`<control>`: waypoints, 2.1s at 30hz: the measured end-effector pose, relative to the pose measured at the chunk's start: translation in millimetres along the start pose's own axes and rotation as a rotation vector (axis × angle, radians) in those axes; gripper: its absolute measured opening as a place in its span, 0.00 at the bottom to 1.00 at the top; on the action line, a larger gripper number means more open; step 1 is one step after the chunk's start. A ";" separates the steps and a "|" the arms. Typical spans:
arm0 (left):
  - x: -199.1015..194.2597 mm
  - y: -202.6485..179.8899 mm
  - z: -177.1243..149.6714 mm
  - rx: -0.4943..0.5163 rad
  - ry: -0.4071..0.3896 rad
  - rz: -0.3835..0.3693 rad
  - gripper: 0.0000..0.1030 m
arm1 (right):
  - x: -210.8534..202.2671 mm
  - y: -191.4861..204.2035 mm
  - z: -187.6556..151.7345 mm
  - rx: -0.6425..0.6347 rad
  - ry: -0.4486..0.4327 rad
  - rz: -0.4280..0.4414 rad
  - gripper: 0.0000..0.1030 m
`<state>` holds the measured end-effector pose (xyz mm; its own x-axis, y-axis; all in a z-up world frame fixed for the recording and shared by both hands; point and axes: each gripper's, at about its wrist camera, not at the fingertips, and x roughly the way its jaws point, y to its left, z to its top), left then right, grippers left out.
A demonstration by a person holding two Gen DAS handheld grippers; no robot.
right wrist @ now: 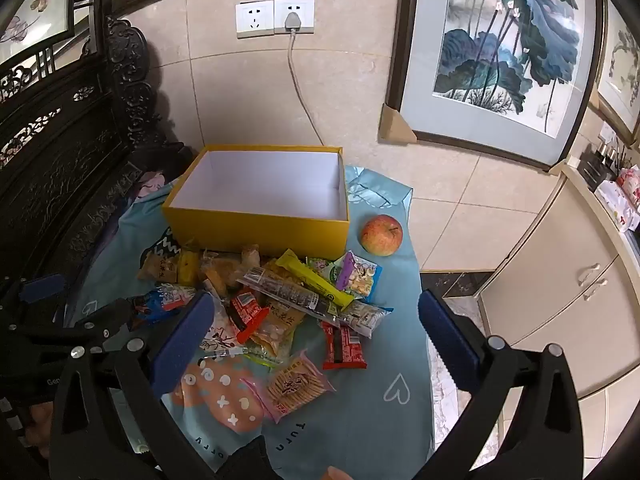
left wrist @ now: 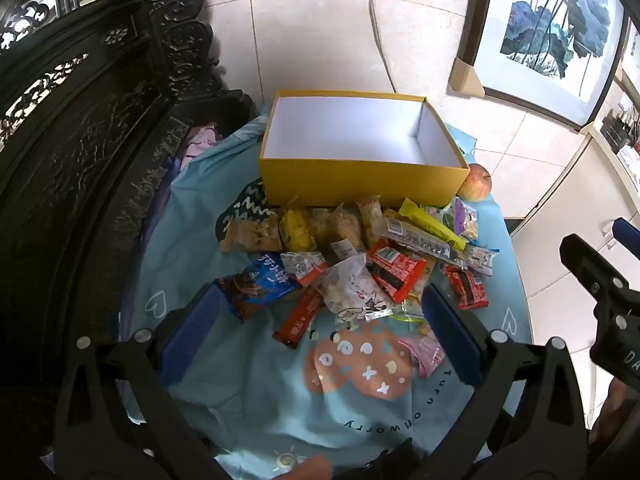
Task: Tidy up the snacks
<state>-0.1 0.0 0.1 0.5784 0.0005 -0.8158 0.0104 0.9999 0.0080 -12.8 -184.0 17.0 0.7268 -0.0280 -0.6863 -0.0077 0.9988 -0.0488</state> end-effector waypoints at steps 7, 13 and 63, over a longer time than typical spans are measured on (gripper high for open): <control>-0.1 0.1 -0.1 -0.003 -0.004 -0.006 0.98 | -0.3 1.7 -0.9 -0.002 0.003 -0.001 0.99; -0.2 0.1 -0.2 -0.003 -0.006 -0.005 0.98 | -2.2 2.5 -4.8 0.001 0.007 0.002 0.99; -7.5 13.3 -5.5 -0.035 0.007 -0.063 0.98 | 8.7 -1.5 0.1 -0.001 0.020 0.001 0.99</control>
<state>-8.8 13.4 3.1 0.5719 -0.0629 -0.8179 0.0182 0.9978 -0.0640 -6.4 -185.7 11.3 0.7126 -0.0278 -0.7010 -0.0094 0.9988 -0.0491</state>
